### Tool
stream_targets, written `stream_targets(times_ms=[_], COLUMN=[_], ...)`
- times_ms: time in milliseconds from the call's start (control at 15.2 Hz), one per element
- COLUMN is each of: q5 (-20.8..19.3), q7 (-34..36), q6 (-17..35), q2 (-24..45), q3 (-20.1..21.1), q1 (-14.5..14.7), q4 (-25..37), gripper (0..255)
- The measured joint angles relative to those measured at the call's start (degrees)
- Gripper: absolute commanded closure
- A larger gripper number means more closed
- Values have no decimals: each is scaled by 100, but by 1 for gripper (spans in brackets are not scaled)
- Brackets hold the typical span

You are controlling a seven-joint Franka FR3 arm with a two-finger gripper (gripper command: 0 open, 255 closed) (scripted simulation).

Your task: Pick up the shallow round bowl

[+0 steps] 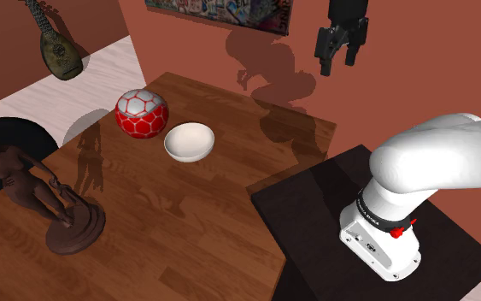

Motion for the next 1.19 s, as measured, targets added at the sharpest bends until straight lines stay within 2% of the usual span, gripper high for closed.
stream_targets(times_ms=[132,462,858,1188], q5=[27,285,511,582], q7=[24,267,518,730], q6=[83,967,2101,2955], q2=[58,691,1755,2828], q3=[25,290,589,813], q1=[10,112,213,266], q4=[-21,-209,-170,140], gripper=[0,0,0,0])
